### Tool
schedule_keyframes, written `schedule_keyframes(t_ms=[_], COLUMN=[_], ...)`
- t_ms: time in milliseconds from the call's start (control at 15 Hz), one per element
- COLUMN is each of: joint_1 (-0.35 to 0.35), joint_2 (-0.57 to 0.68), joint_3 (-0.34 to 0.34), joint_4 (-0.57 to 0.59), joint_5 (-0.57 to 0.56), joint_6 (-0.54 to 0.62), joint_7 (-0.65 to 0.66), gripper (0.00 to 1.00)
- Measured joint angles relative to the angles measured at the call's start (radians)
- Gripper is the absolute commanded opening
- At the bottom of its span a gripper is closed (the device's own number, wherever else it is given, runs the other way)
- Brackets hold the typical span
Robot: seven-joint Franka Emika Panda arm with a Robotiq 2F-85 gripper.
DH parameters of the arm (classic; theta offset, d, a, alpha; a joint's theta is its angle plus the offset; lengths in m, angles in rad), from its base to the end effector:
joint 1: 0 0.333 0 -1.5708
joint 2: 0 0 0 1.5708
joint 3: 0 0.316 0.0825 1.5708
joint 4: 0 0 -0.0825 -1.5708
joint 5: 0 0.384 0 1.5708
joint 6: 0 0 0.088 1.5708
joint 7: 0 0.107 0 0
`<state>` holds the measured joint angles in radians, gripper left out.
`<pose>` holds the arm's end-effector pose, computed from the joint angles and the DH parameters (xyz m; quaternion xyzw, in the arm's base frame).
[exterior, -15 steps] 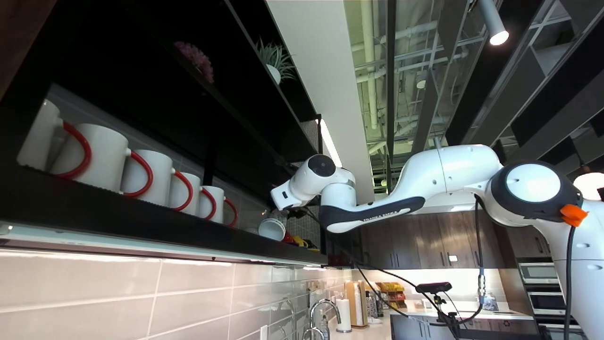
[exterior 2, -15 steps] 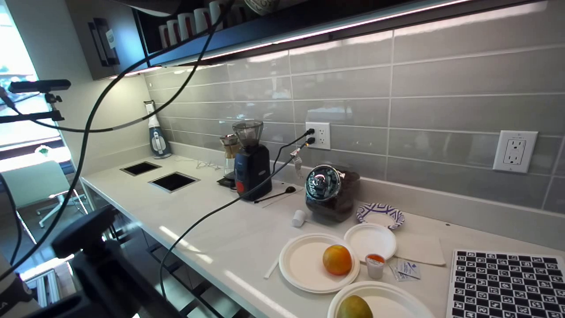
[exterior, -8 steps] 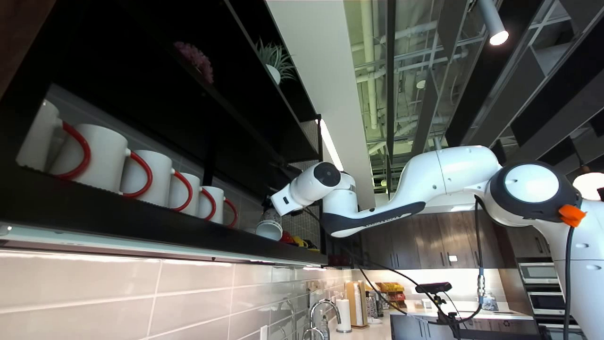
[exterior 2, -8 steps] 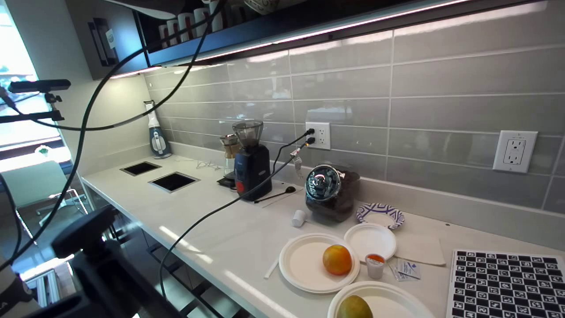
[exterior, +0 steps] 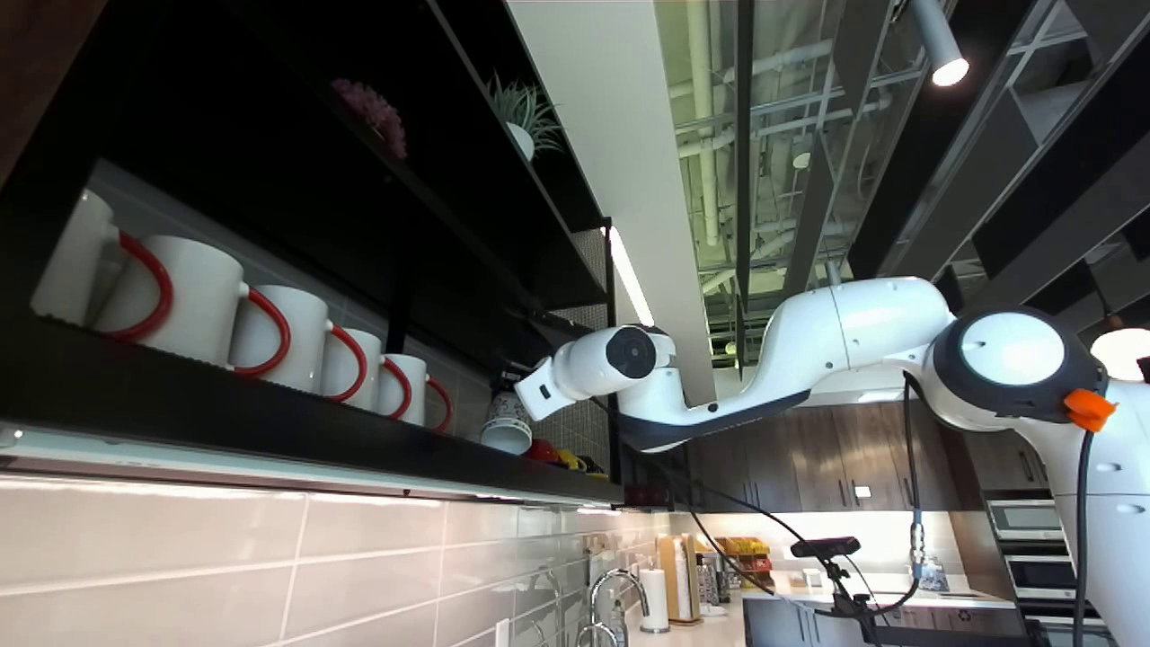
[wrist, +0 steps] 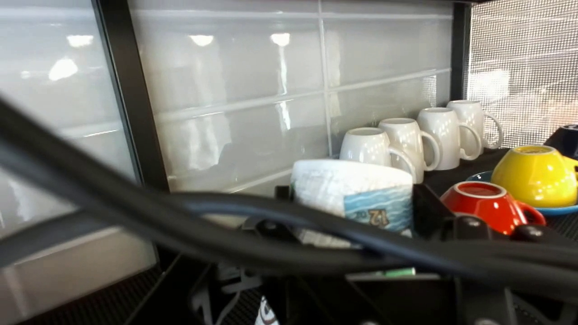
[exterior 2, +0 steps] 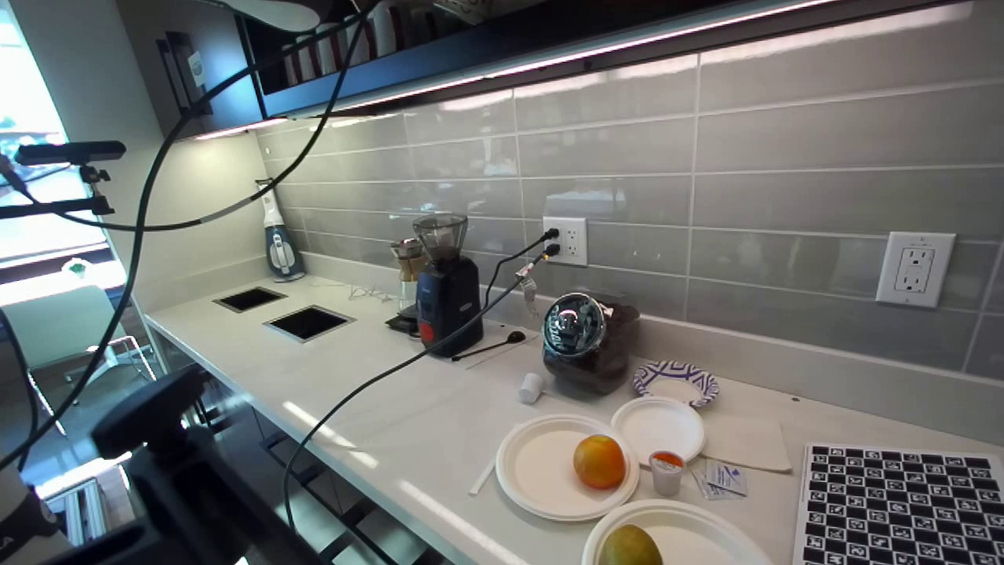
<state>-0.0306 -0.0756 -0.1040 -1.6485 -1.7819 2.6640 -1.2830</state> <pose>0.5764 -0.0524 0.7296 0.2341 0.6324 -0.1819 0.7157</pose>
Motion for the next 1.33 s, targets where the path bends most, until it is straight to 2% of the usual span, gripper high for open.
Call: schedule_keyframes(t_ms=[67, 133, 333, 533, 1000, 1333], joint_1=[0.000, 0.000, 0.001, 0.004, 0.004, 0.009], joint_2=[0.000, 0.000, 0.000, 0.000, 0.000, -0.001], joint_3=[0.000, 0.000, 0.001, 0.008, 0.044, 0.071], joint_4=[-0.003, -0.006, -0.021, -0.031, -0.033, -0.033], joint_5=[-0.020, -0.040, -0.096, -0.131, -0.125, -0.077], joint_6=[0.000, -0.001, -0.020, -0.073, -0.202, -0.274], joint_7=[0.018, 0.036, 0.106, 0.179, 0.272, 0.324], gripper=[0.48, 0.92, 1.00, 1.00, 1.00, 1.00])
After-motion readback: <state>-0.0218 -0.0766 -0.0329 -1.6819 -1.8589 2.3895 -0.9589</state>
